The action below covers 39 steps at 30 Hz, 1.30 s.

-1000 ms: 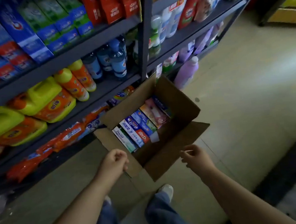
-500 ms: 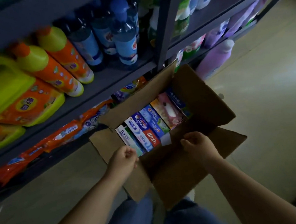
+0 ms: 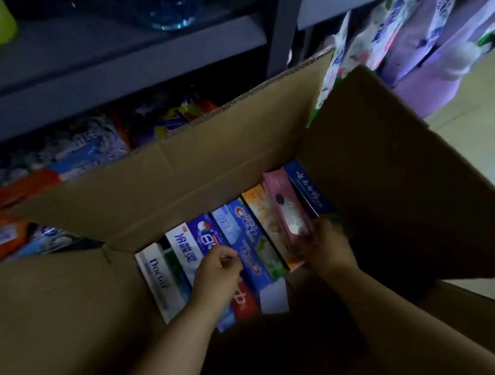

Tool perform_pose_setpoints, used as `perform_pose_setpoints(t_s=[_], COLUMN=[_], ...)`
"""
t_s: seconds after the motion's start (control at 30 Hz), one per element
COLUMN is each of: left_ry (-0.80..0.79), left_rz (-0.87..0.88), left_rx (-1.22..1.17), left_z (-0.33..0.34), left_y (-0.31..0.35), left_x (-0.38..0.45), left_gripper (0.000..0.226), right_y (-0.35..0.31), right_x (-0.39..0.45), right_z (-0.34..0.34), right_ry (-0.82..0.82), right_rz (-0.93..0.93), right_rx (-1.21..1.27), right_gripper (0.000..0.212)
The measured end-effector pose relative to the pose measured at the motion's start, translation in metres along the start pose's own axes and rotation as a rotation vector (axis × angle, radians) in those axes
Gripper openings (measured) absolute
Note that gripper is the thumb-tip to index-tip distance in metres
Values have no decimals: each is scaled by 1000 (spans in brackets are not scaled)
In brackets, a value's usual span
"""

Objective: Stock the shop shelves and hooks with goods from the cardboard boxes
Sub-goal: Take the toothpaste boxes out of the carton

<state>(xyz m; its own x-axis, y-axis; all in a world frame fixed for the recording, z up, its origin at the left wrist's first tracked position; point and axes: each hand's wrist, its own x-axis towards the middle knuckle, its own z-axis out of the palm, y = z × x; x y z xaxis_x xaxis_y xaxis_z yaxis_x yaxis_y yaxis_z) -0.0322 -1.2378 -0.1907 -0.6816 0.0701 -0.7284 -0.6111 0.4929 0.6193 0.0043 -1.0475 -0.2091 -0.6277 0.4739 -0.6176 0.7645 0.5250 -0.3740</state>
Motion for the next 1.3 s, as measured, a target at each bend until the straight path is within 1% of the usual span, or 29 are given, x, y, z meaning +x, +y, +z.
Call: perform_pose_setpoints(t_s=[0.07, 0.13, 0.2, 0.3, 0.4, 0.5, 0.6, 0.7, 0.77, 0.87, 0.93, 1.0, 1.03, 1.1, 1.13, 1.2, 1.23, 1.27, 1.3], left_ry=[-2, -22, -23, -10, -46, -82, -126, -166, -165, -116, -114, -135, -146, -165, -171, -177, -177, -174, -174], left_rz=[26, 32, 35, 18, 4, -5, -30, -53, -59, -73, -89, -93, -94, -119, -138, -159, -161, -158, -148], left_rx=[-31, -57, -102, -174, -176, -216, -334, -440, -469, -502, -505, -493, -488, -498, -515, -568, -587, -598, -600], left_z=[11, 20, 26, 29, 29, 28, 31, 32, 32, 26, 19, 10, 6, 2, 2, 5, 7, 10, 14], left_y=[-10, -18, -27, -37, -39, -36, -31, -30, -29, -31, -34, -36, -38, -42, -44, -47, -48, -47, -45], left_x=[22, 34, 41, 39, 30, 27, 27, 24, 21, 21, 22, 19, 16, 12, 10, 8, 9, 9, 10], left_gripper=[16, 12, 13, 19, 19, 16, 1, 17, 17, 14, 16, 18, 19, 21, 23, 26, 27, 27, 27], right_y=[10, 20, 27, 31, 32, 29, 26, 22, 19, 23, 21, 18, 16, 18, 19, 18, 16, 15, 14], right_x=[24, 36, 41, 38, 26, 12, -3, -24, -36, -44, -48, -47, -46, -41, -40, -45, -49, -51, -51], right_z=[24, 44, 58, 63, 56, 49, 53, 59, 62, 65, 58, 49, 44, 39, 38, 40, 42, 45, 48], right_ry=[50, 113, 187, 244, 152, 35, -42, -146, -215, -301, -367, -379, -337, -281, -314, -441, -484, -491, -463], right_rz=[-5, -26, -55, -53, -34, -114, -178, -210, -234, -289, -273, -225, -205, -183, -167, -158, -189, -249, -312], right_rx=[-30, -1, -16, 13, 148, 279, 309, 353, 376, 421, 476, 512, 479, 397, 405, 520, 540, 506, 445], right_gripper=[71, 81, 80, 71, 66, 64, 61, 48, 47, 53, 48, 38, 36, 38, 41, 47, 51, 57, 62])
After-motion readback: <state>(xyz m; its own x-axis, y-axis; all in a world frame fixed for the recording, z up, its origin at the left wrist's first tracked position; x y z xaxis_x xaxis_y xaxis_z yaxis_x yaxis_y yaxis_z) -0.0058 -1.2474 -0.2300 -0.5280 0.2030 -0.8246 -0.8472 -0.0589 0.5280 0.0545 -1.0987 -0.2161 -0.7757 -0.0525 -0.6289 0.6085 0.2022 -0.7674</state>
